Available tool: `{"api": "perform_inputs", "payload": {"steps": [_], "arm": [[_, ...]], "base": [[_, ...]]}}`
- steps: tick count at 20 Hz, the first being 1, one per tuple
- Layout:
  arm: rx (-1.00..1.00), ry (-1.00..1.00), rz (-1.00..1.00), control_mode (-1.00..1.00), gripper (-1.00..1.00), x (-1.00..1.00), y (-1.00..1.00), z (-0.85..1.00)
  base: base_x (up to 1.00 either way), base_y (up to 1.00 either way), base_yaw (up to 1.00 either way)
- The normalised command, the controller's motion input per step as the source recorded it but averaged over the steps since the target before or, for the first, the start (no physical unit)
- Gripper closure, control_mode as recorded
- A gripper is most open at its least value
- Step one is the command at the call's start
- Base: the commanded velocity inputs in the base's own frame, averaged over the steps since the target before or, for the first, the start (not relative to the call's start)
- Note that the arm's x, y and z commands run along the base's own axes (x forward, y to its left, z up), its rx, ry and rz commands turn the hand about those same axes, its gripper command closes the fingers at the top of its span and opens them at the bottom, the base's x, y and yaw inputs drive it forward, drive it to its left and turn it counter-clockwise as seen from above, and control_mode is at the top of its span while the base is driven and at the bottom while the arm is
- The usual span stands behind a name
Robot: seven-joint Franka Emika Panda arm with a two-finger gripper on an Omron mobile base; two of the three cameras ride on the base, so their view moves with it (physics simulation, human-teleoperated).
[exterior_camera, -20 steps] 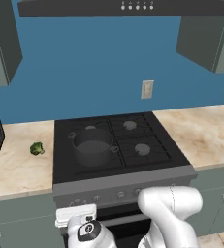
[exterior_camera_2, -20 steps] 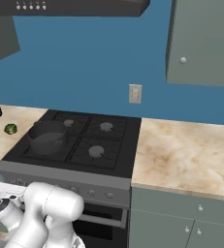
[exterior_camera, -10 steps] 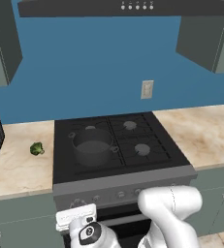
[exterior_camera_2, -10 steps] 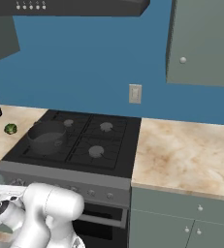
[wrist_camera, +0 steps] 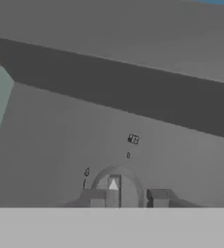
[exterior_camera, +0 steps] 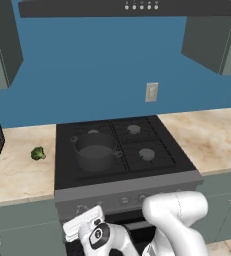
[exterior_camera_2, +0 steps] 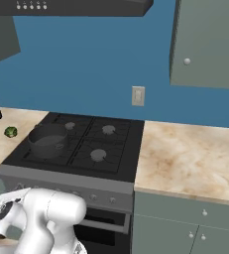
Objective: Turn on the burner for the pot on the stove. Wait thirty seconds for the pot to heat up. Then add the broccoli to the pot.
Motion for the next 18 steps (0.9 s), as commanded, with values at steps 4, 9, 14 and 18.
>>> {"api": "perform_inputs", "payload": {"steps": [4,9,14,18], "arm": [[-0.27,0.0,0.29,-1.0,1.0,0.04,0.15,0.48],[-0.25,-0.02,0.32,-1.0,1.0,0.0,0.24,0.42],[-0.25,-0.07,0.33,-1.0,1.0,0.0,0.29,0.42],[-0.12,-0.11,0.23,-1.0,1.0,-0.16,0.03,0.63]], "base": [[0.0,0.0,0.0],[0.0,0.0,0.0],[0.0,0.0,0.0],[0.0,0.0,0.0]]}}
